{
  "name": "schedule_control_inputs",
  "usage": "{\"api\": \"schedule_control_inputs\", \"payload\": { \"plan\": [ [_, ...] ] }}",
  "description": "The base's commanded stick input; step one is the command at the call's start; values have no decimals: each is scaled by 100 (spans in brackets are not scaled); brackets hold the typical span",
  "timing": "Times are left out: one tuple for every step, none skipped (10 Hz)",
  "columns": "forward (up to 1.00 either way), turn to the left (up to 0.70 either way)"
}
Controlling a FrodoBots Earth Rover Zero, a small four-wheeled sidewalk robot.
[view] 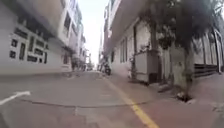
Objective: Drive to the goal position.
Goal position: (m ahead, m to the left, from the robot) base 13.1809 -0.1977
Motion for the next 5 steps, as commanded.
{"api": "schedule_control_inputs", "payload": {
  "plan": [
    [85,34],
    [85,34],
    [85,34],
    [85,29],
    [85,0]
  ]
}}
